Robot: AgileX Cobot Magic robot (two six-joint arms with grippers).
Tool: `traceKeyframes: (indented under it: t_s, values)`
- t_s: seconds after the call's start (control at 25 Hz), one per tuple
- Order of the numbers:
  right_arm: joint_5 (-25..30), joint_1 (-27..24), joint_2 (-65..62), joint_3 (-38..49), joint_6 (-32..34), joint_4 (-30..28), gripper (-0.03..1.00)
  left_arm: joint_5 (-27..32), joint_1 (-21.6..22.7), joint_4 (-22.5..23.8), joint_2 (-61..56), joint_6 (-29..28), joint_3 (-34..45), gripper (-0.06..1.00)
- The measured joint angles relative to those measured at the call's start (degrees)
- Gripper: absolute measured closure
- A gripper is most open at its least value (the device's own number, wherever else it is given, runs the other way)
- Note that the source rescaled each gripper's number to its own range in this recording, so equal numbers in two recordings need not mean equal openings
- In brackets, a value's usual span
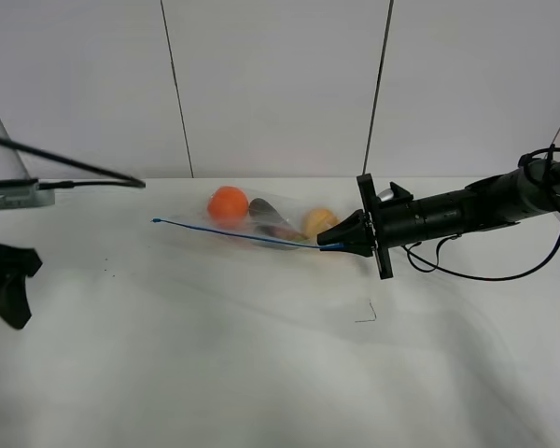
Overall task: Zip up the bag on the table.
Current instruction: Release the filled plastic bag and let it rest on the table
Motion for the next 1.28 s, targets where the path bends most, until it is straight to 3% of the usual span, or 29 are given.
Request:
traceKeyframes:
  t_s: [0.4,1.28]
  values:
    - [0.0,0.0,0.0,0.0,-0.2,0.0,0.97,-6.1,0.0,0.1,-26.1,0.2,22.9,0.0]
    - [0.0,0.0,0.0,0.0,-0.9,-0.8,0.97,-6.6,-0.7,0.1,-65.2,0.2,23.6,0.0]
